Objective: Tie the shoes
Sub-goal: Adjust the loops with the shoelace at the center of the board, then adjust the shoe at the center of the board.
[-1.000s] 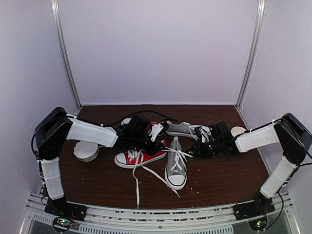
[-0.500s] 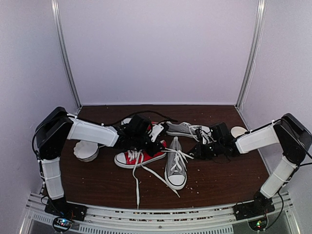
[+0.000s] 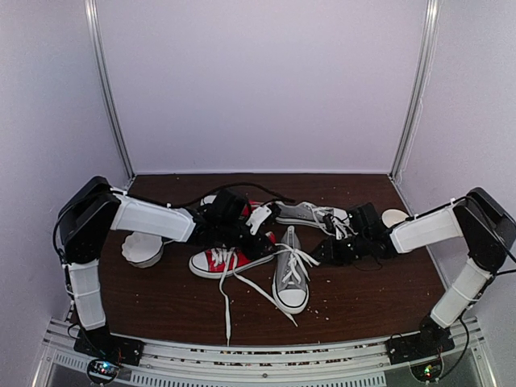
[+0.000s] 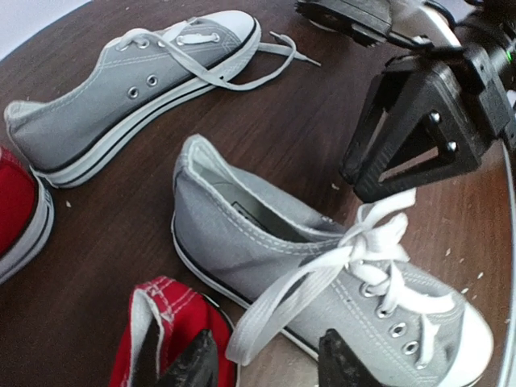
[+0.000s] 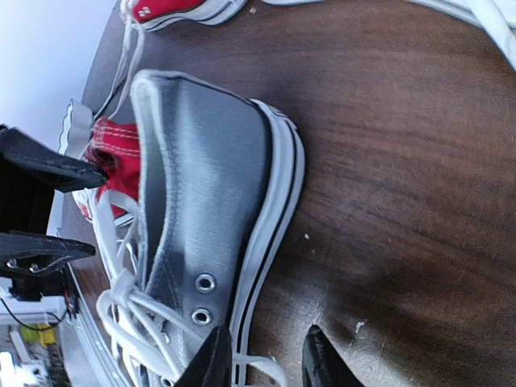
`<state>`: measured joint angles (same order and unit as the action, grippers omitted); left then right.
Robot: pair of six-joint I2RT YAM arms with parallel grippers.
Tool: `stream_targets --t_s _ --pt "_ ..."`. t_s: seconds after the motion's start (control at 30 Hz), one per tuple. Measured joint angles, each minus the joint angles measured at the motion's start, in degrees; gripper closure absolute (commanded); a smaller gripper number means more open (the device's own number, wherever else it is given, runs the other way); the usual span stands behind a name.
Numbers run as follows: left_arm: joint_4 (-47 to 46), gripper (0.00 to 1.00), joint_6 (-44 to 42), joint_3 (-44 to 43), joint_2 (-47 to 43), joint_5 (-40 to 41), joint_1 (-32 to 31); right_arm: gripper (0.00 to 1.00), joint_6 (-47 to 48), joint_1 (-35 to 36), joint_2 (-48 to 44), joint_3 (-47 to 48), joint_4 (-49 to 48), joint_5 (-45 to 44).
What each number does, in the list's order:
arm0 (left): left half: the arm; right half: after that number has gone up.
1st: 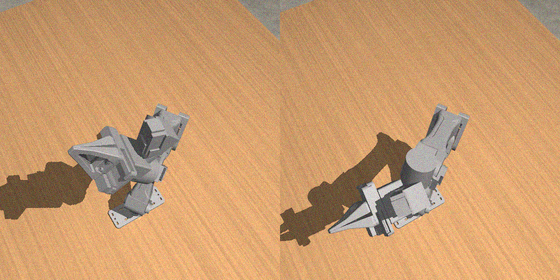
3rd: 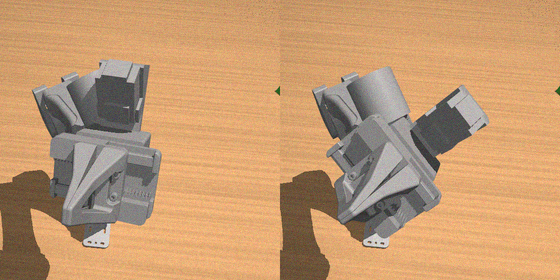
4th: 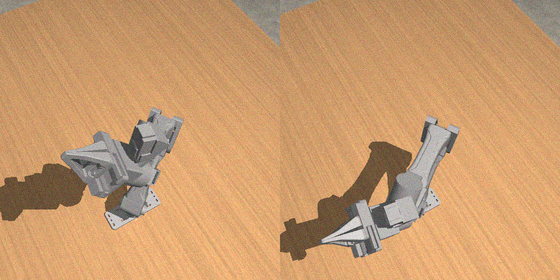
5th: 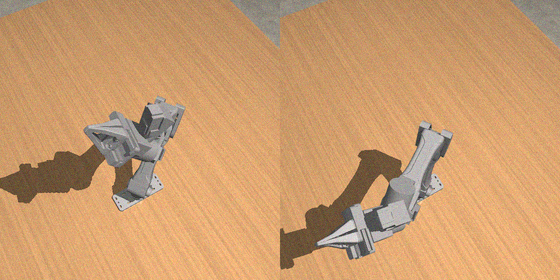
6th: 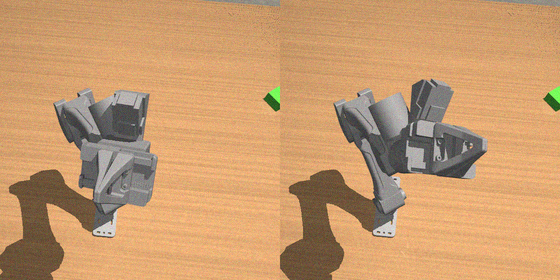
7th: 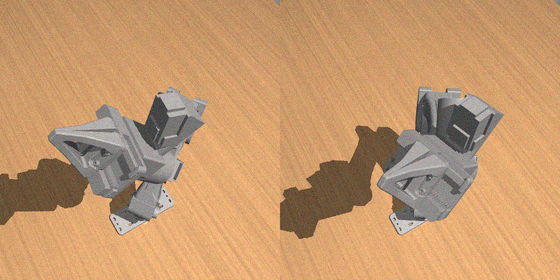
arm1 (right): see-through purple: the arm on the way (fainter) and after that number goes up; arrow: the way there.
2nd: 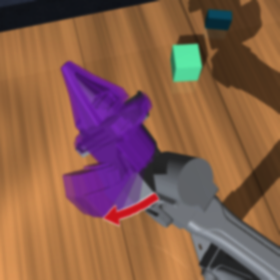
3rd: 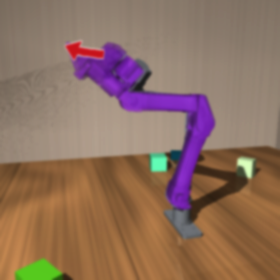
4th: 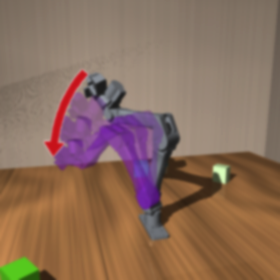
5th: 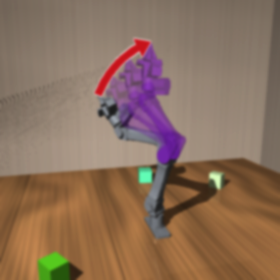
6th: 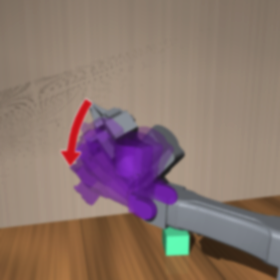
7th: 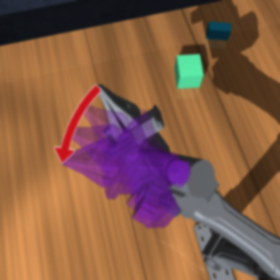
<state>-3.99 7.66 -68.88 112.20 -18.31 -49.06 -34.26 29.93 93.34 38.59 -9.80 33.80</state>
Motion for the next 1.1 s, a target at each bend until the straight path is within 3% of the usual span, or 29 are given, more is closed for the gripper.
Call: stream_targets --t_s 0.2,0.33,0.43,0.7,1.1 --pt "-2.4 0.36 -1.0 4.0 -5.6 -2.1 0.1 0.54 3.6 -0.1 -5.8 3.7 7.7 -3.4" --pt "-2.4 0.34 -2.2 5.6 -12.3 -2.1 0.2 0.51 5.8 0.2 -9.9 6.9 13.0 -11.1" --pt "-1.7 0.31 -2.9 6.2 -16.6 -0.2 0.2 0.42 7.9 2.4 -10.4 10.8 17.2 -19.3" --pt "4.2 0.25 -3.3 9.2 -24.5 15.1 0.2 0.40 12.2 13.6 -0.4 25.9 22.4 -31.6" --pt "8.0 0.25 -1.6 16.9 -27.4 26.1 0.3 0.42 13.1 15.8 7.9 28.7 25.8 -35.8"
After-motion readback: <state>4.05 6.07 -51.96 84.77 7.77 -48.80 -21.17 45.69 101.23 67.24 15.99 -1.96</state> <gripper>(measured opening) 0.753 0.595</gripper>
